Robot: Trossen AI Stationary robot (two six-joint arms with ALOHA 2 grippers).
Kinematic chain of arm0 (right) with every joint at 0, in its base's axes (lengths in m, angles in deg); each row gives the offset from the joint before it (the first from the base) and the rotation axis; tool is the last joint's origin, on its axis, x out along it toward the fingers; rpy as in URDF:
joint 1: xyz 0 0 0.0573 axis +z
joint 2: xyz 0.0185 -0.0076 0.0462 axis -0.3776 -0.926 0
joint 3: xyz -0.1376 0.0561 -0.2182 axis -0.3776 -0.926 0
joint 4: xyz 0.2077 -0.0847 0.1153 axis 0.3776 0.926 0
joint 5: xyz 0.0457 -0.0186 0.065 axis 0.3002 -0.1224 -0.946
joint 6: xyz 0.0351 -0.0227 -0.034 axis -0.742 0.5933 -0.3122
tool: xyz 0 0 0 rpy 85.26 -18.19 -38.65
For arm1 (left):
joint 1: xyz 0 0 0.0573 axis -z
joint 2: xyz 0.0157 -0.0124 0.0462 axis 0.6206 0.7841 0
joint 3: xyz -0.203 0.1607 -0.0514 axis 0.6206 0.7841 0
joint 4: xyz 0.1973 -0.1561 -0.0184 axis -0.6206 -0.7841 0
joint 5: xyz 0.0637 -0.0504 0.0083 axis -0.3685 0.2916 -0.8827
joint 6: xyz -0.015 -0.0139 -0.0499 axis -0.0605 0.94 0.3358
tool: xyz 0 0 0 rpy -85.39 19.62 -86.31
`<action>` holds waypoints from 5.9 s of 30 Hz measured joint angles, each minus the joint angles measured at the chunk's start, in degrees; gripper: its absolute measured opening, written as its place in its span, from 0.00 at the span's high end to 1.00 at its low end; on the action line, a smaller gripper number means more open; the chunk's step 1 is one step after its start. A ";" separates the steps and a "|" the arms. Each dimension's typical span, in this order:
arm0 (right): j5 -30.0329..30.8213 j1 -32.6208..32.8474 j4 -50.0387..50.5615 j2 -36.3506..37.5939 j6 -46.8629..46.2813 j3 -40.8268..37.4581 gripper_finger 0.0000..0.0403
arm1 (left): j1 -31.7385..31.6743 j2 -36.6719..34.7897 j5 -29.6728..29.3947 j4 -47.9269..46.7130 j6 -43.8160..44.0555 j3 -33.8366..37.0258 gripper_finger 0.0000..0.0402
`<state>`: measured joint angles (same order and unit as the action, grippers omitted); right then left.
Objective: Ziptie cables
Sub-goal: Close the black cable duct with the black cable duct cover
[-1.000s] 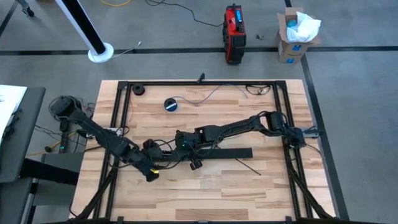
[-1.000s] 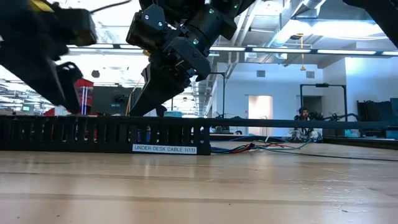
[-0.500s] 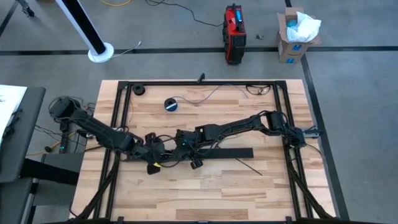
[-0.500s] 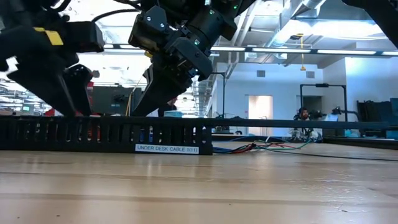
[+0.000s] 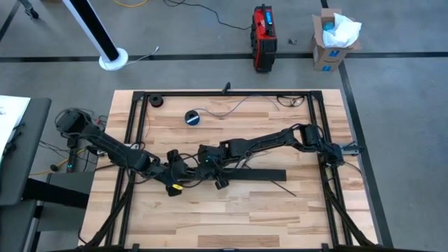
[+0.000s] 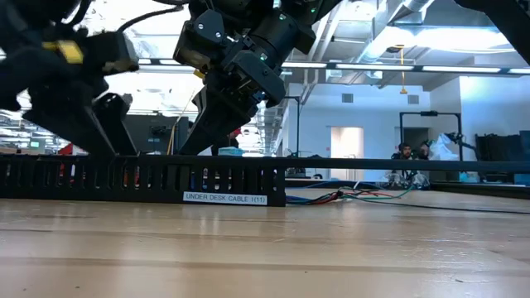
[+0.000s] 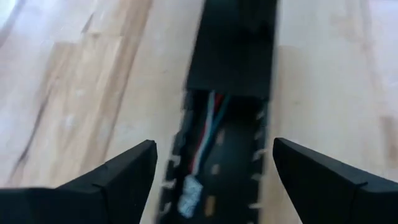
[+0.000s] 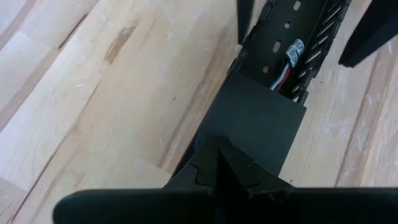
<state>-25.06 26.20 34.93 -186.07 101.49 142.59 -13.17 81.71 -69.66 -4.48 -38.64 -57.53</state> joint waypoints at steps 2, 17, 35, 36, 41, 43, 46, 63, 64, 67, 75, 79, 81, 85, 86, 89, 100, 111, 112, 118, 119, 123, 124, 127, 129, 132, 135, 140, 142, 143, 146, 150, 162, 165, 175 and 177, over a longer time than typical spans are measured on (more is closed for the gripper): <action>-0.68 -0.02 0.01 0.00 0.00 0.00 1.00 | 0.00 0.00 -0.24 3.38 0.37 2.15 0.22; -1.14 -0.11 0.06 0.00 0.20 0.00 1.00 | 0.24 0.07 -0.43 31.78 0.35 15.95 0.22; -1.49 -1.05 0.08 0.00 1.68 -0.04 1.00 | 0.24 9.27 0.31 48.00 -0.28 18.21 0.22; -1.44 -1.07 0.04 0.00 1.68 -0.02 1.00 | 0.24 10.91 0.64 48.94 -0.37 17.97 0.22; -1.36 -1.07 0.08 0.00 1.68 -0.02 1.00 | 0.22 14.46 0.37 50.87 0.59 17.05 0.22; -1.36 -1.07 0.08 0.00 1.96 -0.02 1.00 | 0.22 14.51 0.16 51.01 0.70 17.05 0.22; -1.34 -1.10 0.10 0.00 2.36 -0.02 1.00 | 0.22 14.28 -0.25 50.62 0.46 17.05 0.22; -2.33 -1.16 -2.65 -0.09 4.07 0.57 1.00 | 0.24 14.23 -1.51 50.07 1.31 17.11 0.39; -2.35 -1.20 -2.61 -0.09 4.07 0.57 1.00 | 0.24 14.23 -1.61 50.07 1.24 17.11 0.39; -2.49 -1.20 -2.68 -0.09 4.31 0.58 1.00 | 0.24 14.23 -1.75 50.10 0.95 17.11 0.39; -2.61 -1.11 -8.47 -0.35 7.30 0.45 1.00 | 0.24 14.25 -1.88 50.12 0.73 17.11 0.39; -2.61 -1.14 -8.50 -0.50 7.49 1.46 1.00 | 0.24 14.28 -1.92 50.66 0.12 17.16 0.39; -2.54 -1.14 -10.12 -0.56 7.53 1.57 1.00 | 0.22 14.31 -1.88 51.02 -1.03 17.18 0.39; -3.55 -1.09 -14.51 -0.68 7.52 1.58 1.00 | -0.75 14.32 -1.55 51.23 -1.43 17.18 0.39; -3.55 -1.00 -15.34 -0.68 7.52 1.67 1.00 | -1.01 14.32 -1.44 51.23 -1.35 17.18 0.39; -0.23 -0.56 -14.10 -0.60 7.67 3.28 1.00 | -1.60 14.32 -0.80 51.39 -1.22 17.18 0.39; 12.94 0.79 21.90 0.43 7.20 15.93 1.00 | -3.72 14.26 2.64 51.63 -1.81 17.11 0.39; 12.18 2.71 21.40 0.92 8.83 8.97 1.00 | -3.93 14.21 3.52 51.52 -1.88 17.05 0.39; 11.79 2.75 20.47 0.75 9.21 8.24 1.00 | -3.93 14.23 3.51 51.51 -2.27 17.05 0.39; 8.18 2.32 8.27 0.97 10.05 3.96 1.00 | -4.09 14.25 3.98 51.30 -3.85 16.85 0.39; 7.47 2.06 5.15 0.87 9.94 3.57 1.00 | -4.24 14.23 4.12 51.34 -3.85 16.85 0.39; 5.14 1.34 -3.11 -1.08 8.54 3.52 1.00 | -4.51 14.25 4.23 51.51 -4.39 16.84 0.39; 4.88 1.07 -4.50 -1.54 8.46 3.52 1.00 | -4.72 14.25 4.45 51.40 -4.90 16.70 0.39; 9.21 1.48 -5.55 -2.86 8.27 5.42 1.00 | -5.01 14.35 4.47 50.69 -5.22 15.75 0.39; 11.77 2.08 -2.49 -3.02 8.36 7.92 1.00 | -5.03 14.46 4.21 50.23 -4.79 15.05 0.39; 12.22 2.18 1.32 -2.53 8.87 11.83 1.00 | -5.03 14.40 4.13 49.61 -4.92 13.69 0.39; 12.45 2.38 5.17 -1.71 8.96 15.34 1.00 | -5.66 14.29 4.37 46.86 -5.33 11.82 0.39; 14.53 2.79 16.77 -1.71 8.62 17.49 1.00 | -6.63 14.32 6.14 42.13 -8.07 8.63 0.39; 14.77 2.78 20.94 -1.73 8.55 17.49 1.00 | -7.02 14.32 6.16 41.03 -8.13 8.44 0.39; 14.79 2.75 22.78 -1.73 8.56 17.49 1.00 | -7.21 14.32 6.03 40.87 -8.11 8.39 0.39; 14.77 2.69 25.54 -2.04 9.36 17.49 1.00 | -7.71 14.32 6.05 41.26 -8.12 8.26 0.39; 14.01 2.67 24.77 -2.24 9.50 17.00 1.00 | -8.74 15.79 7.75 43.81 -8.74 8.19 0.39; 11.81 2.73 23.52 -2.16 8.52 15.63 1.00 | -10.27 31.66 12.16 53.11 -11.88 -1.18 0.39; 11.85 2.73 23.16 -2.16 8.28 15.65 1.00 | -10.26 31.97 10.71 52.12 -11.34 -1.89 0.39; 12.87 5.12 27.10 0.52 5.94 15.68 1.00 | -10.32 30.83 8.31 51.29 -8.93 -1.46 0.39; 13.23 5.44 27.96 0.53 5.90 15.69 1.00 | -10.32 30.82 8.57 51.32 -8.94 -1.46 0.39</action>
<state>-11.83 31.64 62.89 -185.54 107.39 158.29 -23.48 112.53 -61.09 46.84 -47.58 -59.00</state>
